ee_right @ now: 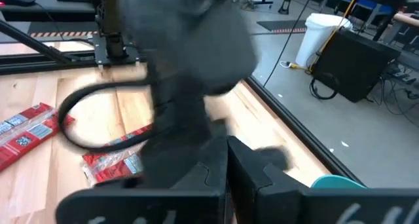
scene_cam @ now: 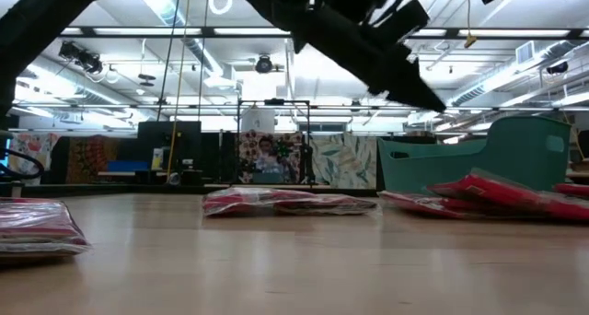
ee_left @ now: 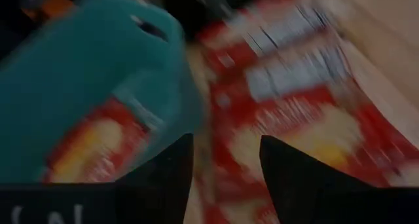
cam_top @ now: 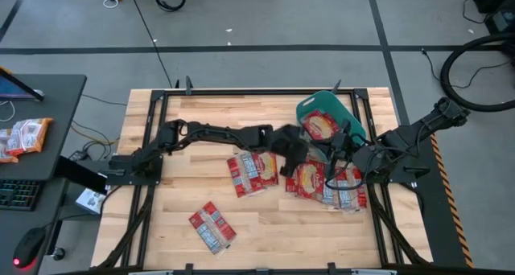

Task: Sort popcorn bags into baskets
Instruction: Put the red popcorn bag into the green bin

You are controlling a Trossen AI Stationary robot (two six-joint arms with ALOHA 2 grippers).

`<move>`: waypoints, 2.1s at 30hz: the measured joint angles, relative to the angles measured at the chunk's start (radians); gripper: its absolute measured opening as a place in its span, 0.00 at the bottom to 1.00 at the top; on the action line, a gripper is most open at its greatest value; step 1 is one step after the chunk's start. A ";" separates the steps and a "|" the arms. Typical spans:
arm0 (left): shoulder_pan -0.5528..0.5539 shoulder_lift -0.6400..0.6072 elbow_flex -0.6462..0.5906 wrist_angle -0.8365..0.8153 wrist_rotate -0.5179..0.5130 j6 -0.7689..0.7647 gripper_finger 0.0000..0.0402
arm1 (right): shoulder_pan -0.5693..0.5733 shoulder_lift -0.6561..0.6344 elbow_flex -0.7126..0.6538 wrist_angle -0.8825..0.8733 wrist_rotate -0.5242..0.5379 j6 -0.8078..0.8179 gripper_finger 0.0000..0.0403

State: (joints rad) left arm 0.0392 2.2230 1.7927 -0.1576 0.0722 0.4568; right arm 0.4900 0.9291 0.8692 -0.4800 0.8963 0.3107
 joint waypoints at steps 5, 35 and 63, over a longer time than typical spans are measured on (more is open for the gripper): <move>-0.050 0.000 0.000 -0.155 -0.135 0.062 0.41 | 0.000 0.000 0.000 0.000 -0.002 0.003 0.03; -0.234 0.039 -0.001 -0.292 -0.225 0.280 0.37 | 0.053 -0.032 -0.001 -0.024 -0.008 0.021 0.03; -0.202 0.182 0.000 0.038 -0.220 0.641 0.51 | 0.053 -0.030 -0.002 -0.026 -0.008 0.034 0.03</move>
State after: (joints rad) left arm -0.1625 2.4046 1.7927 -0.1196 -0.1478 1.0977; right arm 0.5434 0.8986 0.8677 -0.5065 0.8883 0.3446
